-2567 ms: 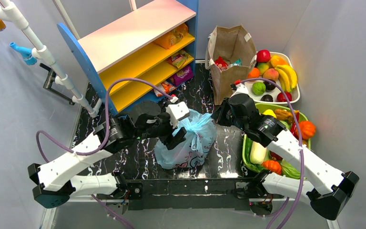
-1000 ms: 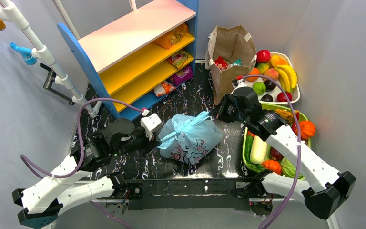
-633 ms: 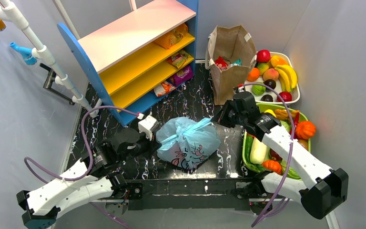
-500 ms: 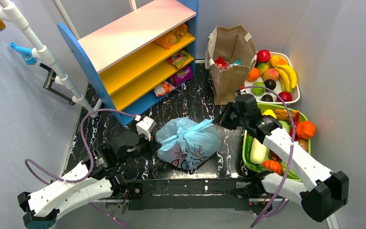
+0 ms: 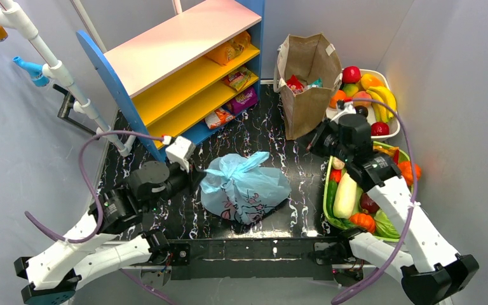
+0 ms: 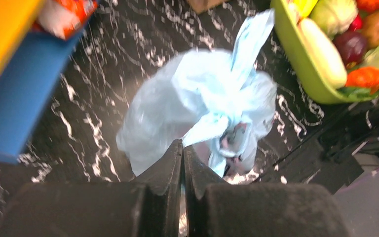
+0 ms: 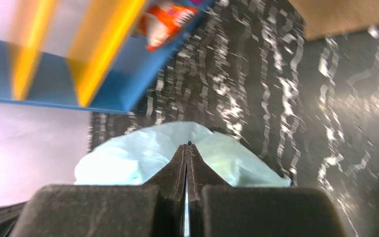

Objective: Place the food into the grocery bag and tie it

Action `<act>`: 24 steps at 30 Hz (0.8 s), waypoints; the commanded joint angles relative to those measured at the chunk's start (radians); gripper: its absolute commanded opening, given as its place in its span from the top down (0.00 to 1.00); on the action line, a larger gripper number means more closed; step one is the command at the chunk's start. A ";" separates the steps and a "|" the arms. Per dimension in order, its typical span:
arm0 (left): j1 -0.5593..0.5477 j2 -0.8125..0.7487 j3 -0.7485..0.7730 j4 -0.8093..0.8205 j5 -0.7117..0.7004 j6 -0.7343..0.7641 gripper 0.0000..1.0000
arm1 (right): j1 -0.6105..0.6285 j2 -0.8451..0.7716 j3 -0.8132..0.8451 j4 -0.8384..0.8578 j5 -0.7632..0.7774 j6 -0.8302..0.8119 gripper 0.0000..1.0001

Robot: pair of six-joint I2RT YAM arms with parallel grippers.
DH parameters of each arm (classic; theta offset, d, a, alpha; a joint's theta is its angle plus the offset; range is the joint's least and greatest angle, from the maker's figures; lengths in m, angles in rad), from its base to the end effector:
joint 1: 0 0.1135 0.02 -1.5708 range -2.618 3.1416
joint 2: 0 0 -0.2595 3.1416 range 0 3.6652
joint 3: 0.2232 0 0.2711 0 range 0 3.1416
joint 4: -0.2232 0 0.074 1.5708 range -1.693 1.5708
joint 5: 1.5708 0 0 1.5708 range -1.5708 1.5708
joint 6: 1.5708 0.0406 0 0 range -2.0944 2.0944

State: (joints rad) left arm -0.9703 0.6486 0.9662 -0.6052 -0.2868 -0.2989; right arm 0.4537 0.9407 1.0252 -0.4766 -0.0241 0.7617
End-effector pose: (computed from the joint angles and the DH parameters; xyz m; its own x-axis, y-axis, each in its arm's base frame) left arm 0.0964 -0.1205 0.3778 -0.3411 -0.0018 -0.9400 0.5626 0.8007 -0.2057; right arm 0.2075 0.1023 0.3615 -0.5648 0.4922 -0.6624 -0.0945 0.7588 0.6444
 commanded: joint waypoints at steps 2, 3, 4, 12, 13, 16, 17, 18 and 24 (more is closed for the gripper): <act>0.004 0.067 0.101 -0.095 -0.020 0.095 0.82 | 0.003 -0.008 0.131 0.024 -0.186 -0.040 0.97; 0.004 0.058 0.092 -0.096 -0.012 0.078 0.66 | 0.003 -0.012 0.133 0.022 -0.206 -0.035 0.92; 0.004 0.045 0.088 -0.098 -0.003 0.055 0.51 | 0.003 -0.017 0.134 0.014 -0.217 -0.028 0.85; 0.004 -0.053 0.118 -0.206 -0.045 -0.054 0.17 | 0.003 -0.073 0.151 -0.077 -0.171 -0.044 0.47; 0.004 -0.056 0.141 -0.224 -0.060 -0.049 0.15 | 0.003 -0.077 0.160 -0.094 -0.154 -0.051 0.43; 0.004 -0.040 0.224 -0.288 -0.119 -0.036 0.02 | 0.003 -0.071 0.220 -0.196 -0.057 -0.061 0.30; 0.004 -0.026 0.251 -0.309 -0.137 -0.030 0.02 | 0.003 -0.061 0.250 -0.241 -0.018 -0.061 0.28; 0.004 -0.015 0.274 -0.326 -0.149 -0.026 0.02 | 0.003 -0.047 0.282 -0.282 0.010 -0.070 0.27; 0.004 0.059 0.366 -0.404 -0.171 -0.017 0.02 | 0.003 0.014 0.406 -0.435 0.157 -0.150 0.21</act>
State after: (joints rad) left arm -0.9703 0.6543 1.2899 -0.9178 -0.4116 -0.3282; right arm 0.4538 0.9321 1.3588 -0.7946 0.0069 0.6782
